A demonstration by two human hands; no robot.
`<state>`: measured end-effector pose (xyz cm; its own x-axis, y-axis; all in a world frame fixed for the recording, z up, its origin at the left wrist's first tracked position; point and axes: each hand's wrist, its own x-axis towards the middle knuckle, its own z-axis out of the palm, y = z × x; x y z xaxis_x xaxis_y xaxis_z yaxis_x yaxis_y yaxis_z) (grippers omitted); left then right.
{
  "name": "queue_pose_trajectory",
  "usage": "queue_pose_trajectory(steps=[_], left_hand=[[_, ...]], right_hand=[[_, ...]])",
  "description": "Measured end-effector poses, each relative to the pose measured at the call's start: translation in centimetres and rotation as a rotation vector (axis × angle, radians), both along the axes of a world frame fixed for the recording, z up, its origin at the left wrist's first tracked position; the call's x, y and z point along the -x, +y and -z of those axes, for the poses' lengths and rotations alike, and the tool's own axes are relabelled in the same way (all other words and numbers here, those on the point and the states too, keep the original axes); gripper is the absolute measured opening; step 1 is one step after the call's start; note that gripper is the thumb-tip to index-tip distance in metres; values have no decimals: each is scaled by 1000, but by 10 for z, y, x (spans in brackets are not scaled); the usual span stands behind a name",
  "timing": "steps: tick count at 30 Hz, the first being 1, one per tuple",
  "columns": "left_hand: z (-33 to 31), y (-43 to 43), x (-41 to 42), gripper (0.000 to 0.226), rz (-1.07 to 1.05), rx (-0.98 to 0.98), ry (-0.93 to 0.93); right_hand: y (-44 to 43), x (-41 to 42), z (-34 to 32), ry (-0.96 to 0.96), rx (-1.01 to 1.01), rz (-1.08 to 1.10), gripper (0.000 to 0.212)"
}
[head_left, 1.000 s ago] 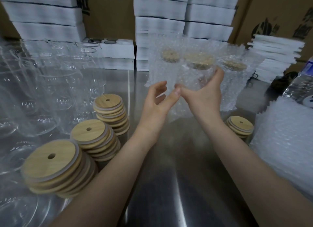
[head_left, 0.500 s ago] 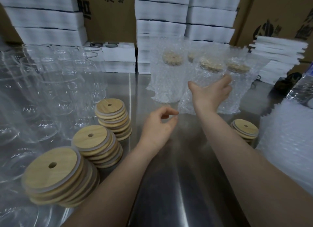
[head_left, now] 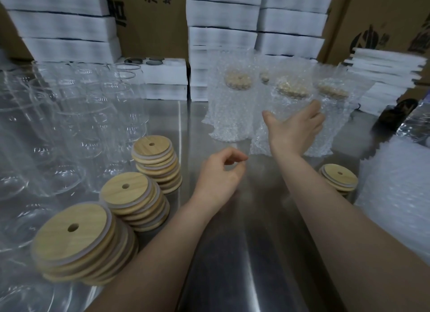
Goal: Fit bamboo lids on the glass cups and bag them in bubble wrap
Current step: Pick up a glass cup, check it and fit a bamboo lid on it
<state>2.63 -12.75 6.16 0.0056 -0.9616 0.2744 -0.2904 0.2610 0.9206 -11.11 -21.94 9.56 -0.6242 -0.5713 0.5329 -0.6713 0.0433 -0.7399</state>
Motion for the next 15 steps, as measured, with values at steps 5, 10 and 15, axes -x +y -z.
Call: queue_pose_trajectory(steps=[5,10,15], left_hand=[[1,-1,0,13,10,3,-4],[5,-6,0,12,7,-14,-22],[7,-7,1,13,-1,-39,-54]], right_hand=[[3,-2,-1,2,-64,34,97],[10,-3,-9,54,-130,40,109],[37,-23,-32,297,113,-4,100]])
